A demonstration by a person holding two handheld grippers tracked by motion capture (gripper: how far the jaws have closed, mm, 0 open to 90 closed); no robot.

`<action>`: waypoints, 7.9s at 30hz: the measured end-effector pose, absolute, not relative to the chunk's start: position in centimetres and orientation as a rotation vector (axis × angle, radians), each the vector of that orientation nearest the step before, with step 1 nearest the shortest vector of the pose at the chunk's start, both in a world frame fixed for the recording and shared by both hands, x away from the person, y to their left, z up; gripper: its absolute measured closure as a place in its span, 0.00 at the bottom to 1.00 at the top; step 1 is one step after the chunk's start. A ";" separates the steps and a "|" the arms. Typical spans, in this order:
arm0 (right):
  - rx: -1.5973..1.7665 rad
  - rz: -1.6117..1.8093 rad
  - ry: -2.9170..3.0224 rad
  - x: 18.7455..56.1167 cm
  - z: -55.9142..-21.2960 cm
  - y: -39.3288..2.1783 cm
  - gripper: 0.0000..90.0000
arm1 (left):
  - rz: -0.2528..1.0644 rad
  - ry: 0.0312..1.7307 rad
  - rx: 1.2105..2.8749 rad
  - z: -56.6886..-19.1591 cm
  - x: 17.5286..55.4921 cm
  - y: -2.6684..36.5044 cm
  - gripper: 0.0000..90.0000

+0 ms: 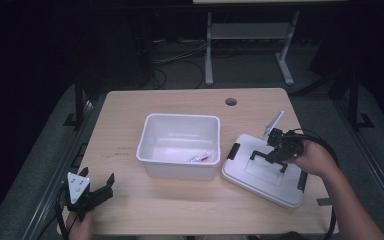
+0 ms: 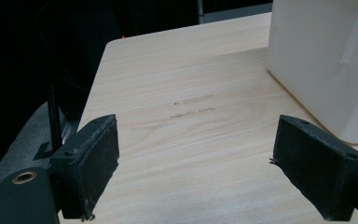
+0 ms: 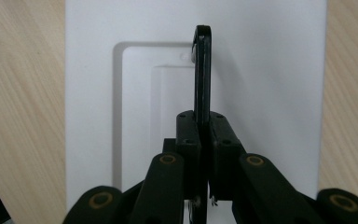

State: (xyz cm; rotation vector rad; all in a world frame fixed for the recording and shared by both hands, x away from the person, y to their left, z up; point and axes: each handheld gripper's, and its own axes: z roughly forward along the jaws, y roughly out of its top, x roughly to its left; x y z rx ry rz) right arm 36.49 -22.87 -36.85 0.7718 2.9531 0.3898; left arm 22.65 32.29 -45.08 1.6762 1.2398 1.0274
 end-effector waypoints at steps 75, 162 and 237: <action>0.594 0.445 2.850 34.1 -24.1 -22.7 0.94 | 1.028 1.248 1.666 -45.1 22.7 32.4 0.15; 0.112 0.438 2.978 39.8 -22.2 -1.1 0.94 | 1.024 1.255 1.653 -45.1 22.6 32.6 0.15; 0.159 0.487 3.073 42.7 -26.7 2.8 0.82 | 1.029 1.253 1.651 -45.0 22.5 32.9 0.15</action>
